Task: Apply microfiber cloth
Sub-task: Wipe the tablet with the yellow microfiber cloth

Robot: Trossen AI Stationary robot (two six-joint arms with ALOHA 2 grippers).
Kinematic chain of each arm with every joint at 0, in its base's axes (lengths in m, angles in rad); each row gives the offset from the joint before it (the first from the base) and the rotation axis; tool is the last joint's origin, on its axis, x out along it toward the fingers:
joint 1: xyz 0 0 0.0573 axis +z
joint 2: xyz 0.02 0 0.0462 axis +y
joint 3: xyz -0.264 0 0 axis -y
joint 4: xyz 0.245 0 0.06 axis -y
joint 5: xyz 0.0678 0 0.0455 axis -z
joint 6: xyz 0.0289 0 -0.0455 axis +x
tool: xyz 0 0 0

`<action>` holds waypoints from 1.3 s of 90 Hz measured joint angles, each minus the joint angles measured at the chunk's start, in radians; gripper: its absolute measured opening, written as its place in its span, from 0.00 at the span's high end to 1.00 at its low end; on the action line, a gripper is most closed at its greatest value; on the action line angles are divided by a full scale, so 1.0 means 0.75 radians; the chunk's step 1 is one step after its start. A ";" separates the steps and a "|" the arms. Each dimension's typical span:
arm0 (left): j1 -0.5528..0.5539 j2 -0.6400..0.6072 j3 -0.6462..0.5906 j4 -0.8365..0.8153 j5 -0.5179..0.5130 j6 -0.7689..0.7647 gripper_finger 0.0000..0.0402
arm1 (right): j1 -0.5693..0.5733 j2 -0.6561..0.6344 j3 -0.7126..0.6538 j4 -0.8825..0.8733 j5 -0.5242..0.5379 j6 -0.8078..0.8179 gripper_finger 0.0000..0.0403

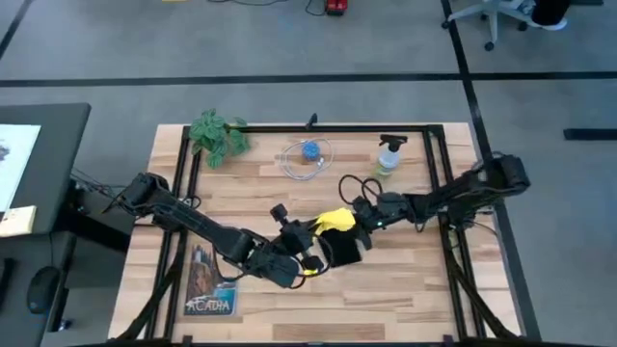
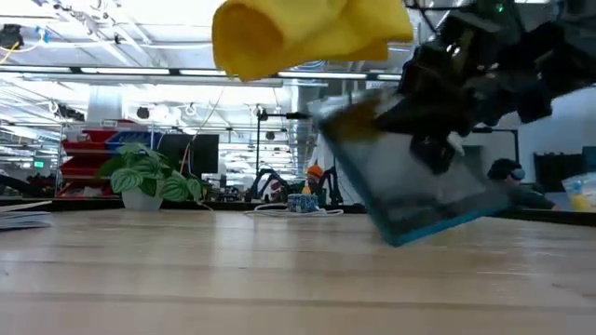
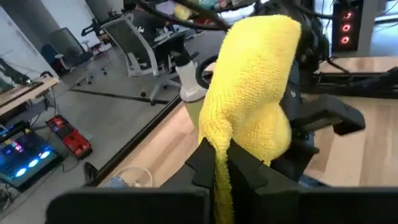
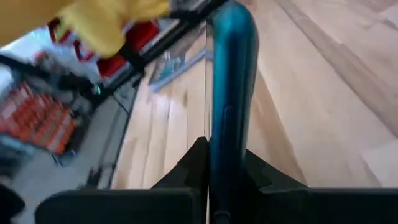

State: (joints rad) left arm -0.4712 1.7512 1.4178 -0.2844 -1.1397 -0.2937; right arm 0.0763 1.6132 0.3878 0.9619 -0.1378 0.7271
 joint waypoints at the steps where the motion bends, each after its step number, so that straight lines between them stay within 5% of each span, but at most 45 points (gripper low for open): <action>1: 0.000 0.000 0.000 -0.007 0.000 -0.006 1.00 | 0.002 0.017 0.000 0.021 0.010 0.011 0.95; 29: 0.000 0.001 0.000 -0.056 -0.003 -0.051 1.00 | 0.011 0.368 0.005 0.366 0.102 0.186 0.92; 59: -0.001 0.001 0.000 -0.063 -0.002 -0.069 1.00 | 0.012 0.413 0.004 0.374 0.111 0.085 0.77; 88: -0.001 0.002 0.000 -0.063 0.001 -0.069 1.00 | 0.008 0.213 -0.001 -0.055 0.083 -0.148 0.49; 117: -0.001 0.002 0.000 -0.064 0.002 -0.079 1.00 | 0.018 -0.083 -0.001 -0.529 0.156 -0.310 0.46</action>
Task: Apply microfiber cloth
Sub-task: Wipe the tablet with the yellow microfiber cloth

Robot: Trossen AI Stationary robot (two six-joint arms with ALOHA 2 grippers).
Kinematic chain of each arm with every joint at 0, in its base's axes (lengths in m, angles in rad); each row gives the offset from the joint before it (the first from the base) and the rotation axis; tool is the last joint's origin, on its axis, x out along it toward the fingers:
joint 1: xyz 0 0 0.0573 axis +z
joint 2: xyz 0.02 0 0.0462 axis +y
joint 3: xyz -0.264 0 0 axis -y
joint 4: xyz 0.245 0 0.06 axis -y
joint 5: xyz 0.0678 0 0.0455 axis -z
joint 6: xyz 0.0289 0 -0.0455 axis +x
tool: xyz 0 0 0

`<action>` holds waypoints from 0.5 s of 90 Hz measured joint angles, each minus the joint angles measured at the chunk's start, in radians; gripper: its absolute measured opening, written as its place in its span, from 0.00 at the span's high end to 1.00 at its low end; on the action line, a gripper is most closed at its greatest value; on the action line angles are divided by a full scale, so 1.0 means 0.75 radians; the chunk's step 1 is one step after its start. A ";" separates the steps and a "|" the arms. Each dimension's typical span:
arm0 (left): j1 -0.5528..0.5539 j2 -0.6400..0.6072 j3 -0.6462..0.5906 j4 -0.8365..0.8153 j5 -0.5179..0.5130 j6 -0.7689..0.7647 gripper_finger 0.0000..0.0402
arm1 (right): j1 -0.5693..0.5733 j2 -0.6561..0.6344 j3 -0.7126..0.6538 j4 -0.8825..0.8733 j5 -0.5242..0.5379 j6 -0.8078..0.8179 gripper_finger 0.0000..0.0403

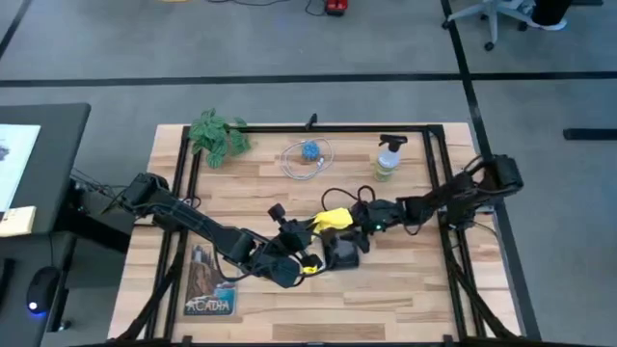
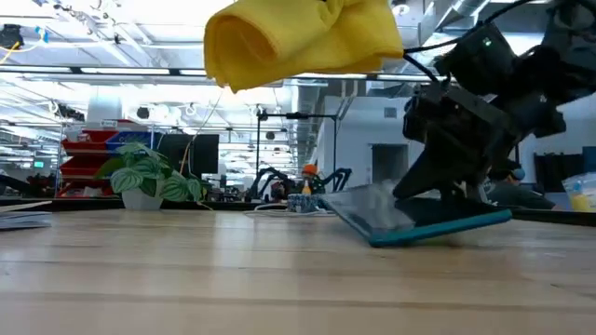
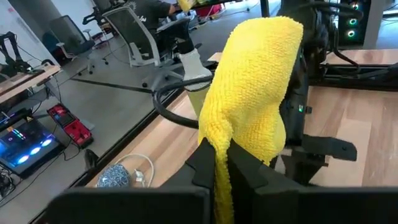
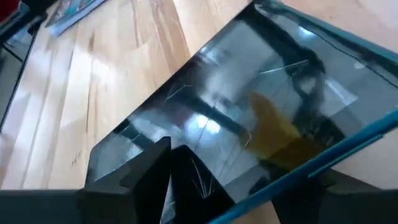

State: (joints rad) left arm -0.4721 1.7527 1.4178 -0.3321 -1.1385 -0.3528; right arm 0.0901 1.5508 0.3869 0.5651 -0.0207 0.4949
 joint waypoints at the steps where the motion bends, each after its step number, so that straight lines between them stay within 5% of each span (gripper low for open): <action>1: 0.000 0.000 0.000 0.000 0.000 0.000 1.00 | 0.001 -0.009 0.000 -0.006 0.003 -0.009 0.46; 25: 0.000 0.000 0.000 -0.001 0.010 -0.003 1.00 | 0.100 -0.198 -0.001 -0.110 0.199 -0.123 0.47; 45: 0.000 0.000 0.000 0.000 0.010 -0.005 1.00 | 0.154 -0.071 -0.001 -0.016 0.206 -0.150 0.46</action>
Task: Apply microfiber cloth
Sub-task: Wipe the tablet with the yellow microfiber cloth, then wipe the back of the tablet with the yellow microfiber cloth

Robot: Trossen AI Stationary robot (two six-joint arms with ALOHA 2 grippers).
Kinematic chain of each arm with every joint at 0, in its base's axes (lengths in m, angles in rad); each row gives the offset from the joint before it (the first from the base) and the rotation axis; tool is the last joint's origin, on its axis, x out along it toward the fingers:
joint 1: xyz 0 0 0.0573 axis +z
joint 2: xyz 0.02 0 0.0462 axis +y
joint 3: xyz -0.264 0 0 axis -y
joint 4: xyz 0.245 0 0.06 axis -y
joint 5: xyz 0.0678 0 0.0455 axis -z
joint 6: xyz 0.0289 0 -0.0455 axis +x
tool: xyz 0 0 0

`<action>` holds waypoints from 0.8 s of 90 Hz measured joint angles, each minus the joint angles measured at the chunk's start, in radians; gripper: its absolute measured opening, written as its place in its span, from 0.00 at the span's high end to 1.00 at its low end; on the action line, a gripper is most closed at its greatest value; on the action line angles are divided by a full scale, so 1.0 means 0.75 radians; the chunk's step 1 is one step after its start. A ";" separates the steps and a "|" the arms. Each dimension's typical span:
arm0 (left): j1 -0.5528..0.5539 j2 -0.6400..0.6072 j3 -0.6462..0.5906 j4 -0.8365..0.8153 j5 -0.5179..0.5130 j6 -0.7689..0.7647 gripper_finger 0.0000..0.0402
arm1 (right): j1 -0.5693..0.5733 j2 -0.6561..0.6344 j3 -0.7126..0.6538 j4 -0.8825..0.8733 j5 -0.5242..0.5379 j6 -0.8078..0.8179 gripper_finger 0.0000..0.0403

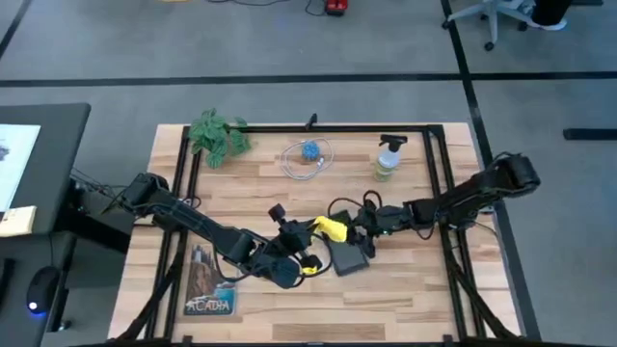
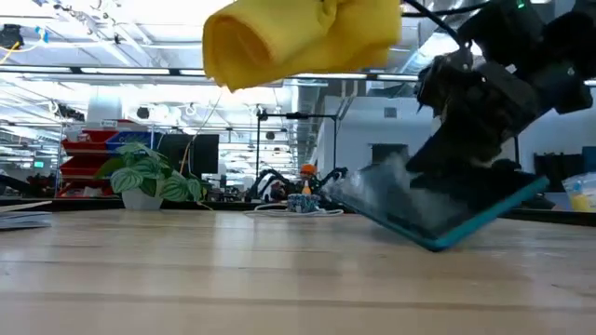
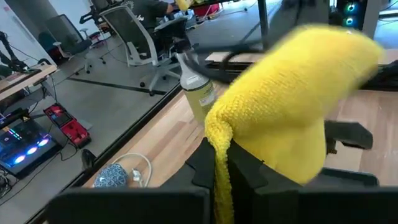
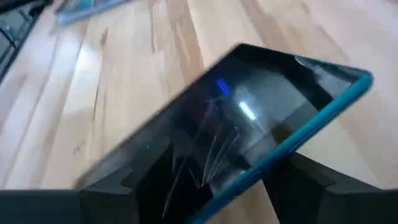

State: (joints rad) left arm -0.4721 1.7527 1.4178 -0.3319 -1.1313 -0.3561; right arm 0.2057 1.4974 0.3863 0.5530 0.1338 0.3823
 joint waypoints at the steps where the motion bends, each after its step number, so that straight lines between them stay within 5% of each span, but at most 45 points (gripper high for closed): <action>1: 0.000 0.000 0.000 0.000 0.000 0.000 1.00 | 0.002 0.009 0.000 0.010 0.000 -0.004 0.46; 29: -0.001 0.000 0.000 -0.003 0.002 -0.006 1.00 | 0.009 0.091 0.064 -0.019 -0.001 -0.158 0.32; 59: -0.001 0.000 0.000 -0.028 0.004 -0.024 1.00 | -0.024 -0.215 0.115 -0.404 0.001 -0.182 0.30; 72: -0.001 0.001 0.000 -0.042 0.012 -0.027 1.00 | 0.088 -0.383 0.115 -0.420 0.095 -0.407 0.30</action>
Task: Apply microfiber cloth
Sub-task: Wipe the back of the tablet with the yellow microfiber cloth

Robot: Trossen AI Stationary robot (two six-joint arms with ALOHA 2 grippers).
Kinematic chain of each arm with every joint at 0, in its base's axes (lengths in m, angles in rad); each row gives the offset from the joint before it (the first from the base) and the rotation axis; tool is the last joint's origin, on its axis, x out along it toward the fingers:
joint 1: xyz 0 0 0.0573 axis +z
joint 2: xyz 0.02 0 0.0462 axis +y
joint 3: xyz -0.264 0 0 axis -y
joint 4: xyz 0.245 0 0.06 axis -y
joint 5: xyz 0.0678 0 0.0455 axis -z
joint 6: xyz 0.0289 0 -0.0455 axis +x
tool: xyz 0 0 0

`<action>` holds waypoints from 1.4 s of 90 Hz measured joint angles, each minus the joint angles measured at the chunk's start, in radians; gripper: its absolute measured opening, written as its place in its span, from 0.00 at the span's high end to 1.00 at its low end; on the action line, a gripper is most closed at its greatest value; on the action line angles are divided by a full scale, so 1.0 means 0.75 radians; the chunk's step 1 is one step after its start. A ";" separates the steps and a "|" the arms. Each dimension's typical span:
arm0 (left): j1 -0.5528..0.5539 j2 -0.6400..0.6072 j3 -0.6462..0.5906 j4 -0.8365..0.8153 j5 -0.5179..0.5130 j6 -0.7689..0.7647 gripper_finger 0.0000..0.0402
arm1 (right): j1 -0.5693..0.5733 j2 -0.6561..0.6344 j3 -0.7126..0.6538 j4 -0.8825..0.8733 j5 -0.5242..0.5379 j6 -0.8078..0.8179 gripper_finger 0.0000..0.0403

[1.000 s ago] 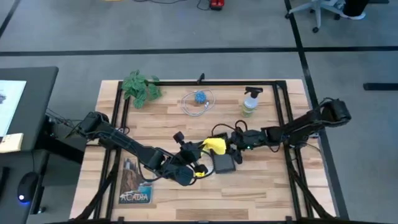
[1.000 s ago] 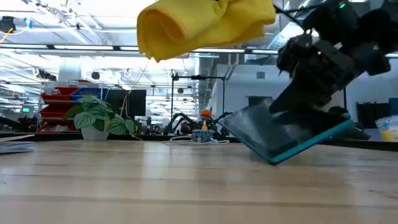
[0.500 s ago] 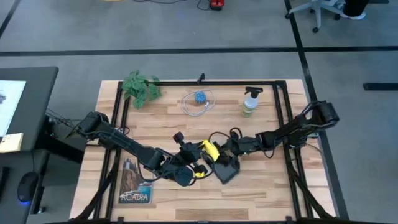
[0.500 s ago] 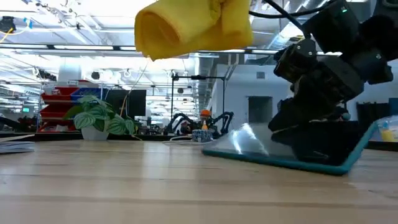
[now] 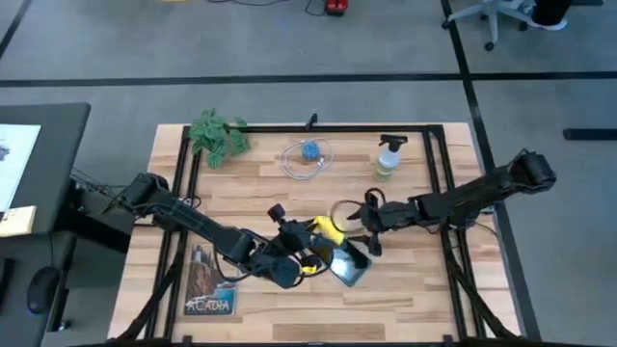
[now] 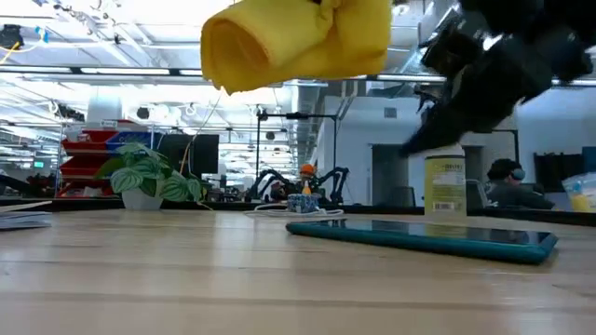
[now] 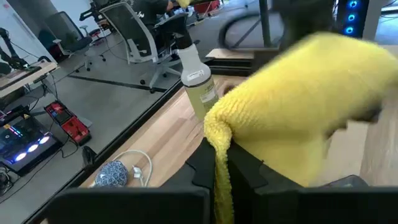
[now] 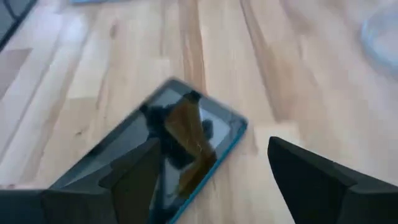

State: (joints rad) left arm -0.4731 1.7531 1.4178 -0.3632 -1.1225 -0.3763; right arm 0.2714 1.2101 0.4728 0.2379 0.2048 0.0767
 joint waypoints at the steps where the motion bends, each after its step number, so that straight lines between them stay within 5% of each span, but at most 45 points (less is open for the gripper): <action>1: -0.001 0.000 0.000 -0.003 0.000 0.000 1.00 | 0.014 -0.011 0.000 0.006 0.015 -0.018 0.30; 30: -0.010 0.000 0.000 -0.013 0.002 -0.018 1.00 | 0.322 -0.123 0.002 0.287 0.406 -0.308 0.30; 57: -0.013 0.000 0.000 -0.016 0.036 -0.020 1.00 | 0.460 0.020 0.195 0.354 0.573 -0.974 0.30; 91: -0.009 0.000 0.000 -0.020 0.071 -0.054 1.00 | 0.396 0.336 0.482 0.220 0.827 -1.672 0.30; 126: 0.032 0.000 0.001 -0.050 0.299 -0.108 1.00 | 0.294 0.468 0.528 0.152 0.954 -1.742 0.32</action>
State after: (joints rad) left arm -0.4492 1.7531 1.4181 -0.4005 -0.8986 -0.4575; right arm 0.4923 1.5608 0.8688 0.3519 0.9203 -1.2301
